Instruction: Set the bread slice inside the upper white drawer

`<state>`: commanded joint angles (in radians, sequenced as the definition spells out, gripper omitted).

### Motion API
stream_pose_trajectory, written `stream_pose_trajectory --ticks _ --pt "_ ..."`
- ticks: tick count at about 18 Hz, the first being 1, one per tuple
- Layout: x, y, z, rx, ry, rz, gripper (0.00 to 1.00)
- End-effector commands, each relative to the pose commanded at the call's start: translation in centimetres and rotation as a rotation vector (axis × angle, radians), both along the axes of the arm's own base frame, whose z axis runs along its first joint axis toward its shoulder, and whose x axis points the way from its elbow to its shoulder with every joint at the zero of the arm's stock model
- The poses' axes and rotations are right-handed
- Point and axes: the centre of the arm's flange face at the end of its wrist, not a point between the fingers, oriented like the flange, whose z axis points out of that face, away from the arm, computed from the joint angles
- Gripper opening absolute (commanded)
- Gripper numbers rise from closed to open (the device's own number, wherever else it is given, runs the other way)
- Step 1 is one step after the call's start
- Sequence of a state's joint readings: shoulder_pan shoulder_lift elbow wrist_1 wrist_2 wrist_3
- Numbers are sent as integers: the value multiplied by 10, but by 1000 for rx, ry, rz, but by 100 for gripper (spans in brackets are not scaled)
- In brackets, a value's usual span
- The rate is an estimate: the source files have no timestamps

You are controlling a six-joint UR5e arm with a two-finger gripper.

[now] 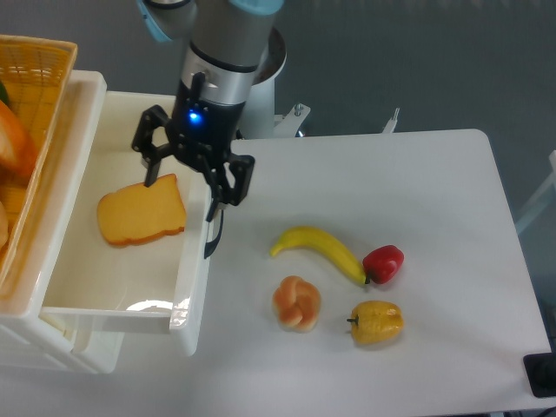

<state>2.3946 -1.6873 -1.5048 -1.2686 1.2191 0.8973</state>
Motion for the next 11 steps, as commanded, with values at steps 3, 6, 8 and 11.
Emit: stream_pose_trajectory --ticks 3,6,8,11 --pt "-13 2 -15 -52 32 16 100" --pt "-24 -3 -24 -138 101 32 100" --pt "-31 -5 -35 -192 138 5 100" --pt "-41 -12 -48 -279 189 6 100"
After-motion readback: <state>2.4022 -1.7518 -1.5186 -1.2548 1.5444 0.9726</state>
